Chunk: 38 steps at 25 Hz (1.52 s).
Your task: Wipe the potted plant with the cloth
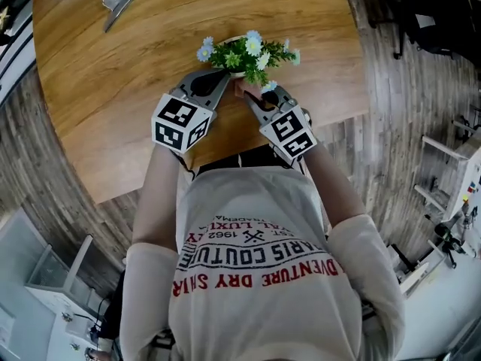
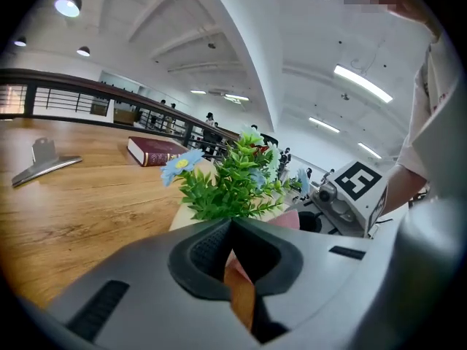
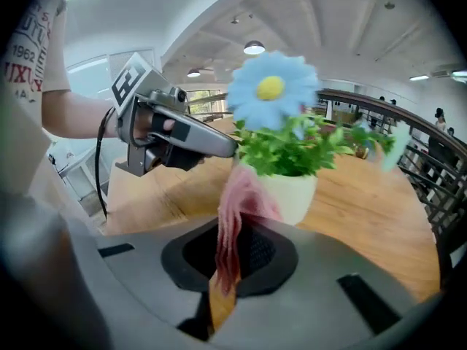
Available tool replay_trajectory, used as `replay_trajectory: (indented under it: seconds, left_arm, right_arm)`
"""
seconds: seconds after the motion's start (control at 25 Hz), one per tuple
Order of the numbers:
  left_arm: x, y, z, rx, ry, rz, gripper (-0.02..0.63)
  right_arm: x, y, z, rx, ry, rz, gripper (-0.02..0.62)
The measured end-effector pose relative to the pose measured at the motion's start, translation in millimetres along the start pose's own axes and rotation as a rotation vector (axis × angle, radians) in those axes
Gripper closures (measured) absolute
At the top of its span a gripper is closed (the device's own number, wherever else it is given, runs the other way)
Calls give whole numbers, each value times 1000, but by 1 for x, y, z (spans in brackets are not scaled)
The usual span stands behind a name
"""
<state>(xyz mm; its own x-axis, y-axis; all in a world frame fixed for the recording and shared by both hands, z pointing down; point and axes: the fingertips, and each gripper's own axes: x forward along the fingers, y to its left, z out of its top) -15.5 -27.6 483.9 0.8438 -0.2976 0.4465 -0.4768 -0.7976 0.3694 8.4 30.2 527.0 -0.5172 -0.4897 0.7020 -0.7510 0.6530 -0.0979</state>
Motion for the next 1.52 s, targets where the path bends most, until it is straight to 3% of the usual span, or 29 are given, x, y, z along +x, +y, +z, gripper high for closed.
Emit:
replay_trajectory:
  seconds: [0.32,0.48,0.76,1.0,1.16,1.52]
  left_arm:
    - [2,1,4,-55,-18,94,591]
    - [3,-1,8,-69,-30,162,591]
    - [4,0,2,-100,-37,321,591]
    - [7,6,3,-83,-25,420,591]
    - [6,8,1,-117,-37,459,591]
    - [4,7,4,-140,-60,486,591]
  right_arm:
    - [-49,-88,-38,16,63,-117,558]
    - [-59,-136,-28,-33,46,-112,558]
    - [-33,-183,17,-192,30,41,558]
    - [7,-178,53,-243,47,241,559]
    - [31,-162,60,-298,81,340,558]
    - [41,-124,77,-211,99,580,560]
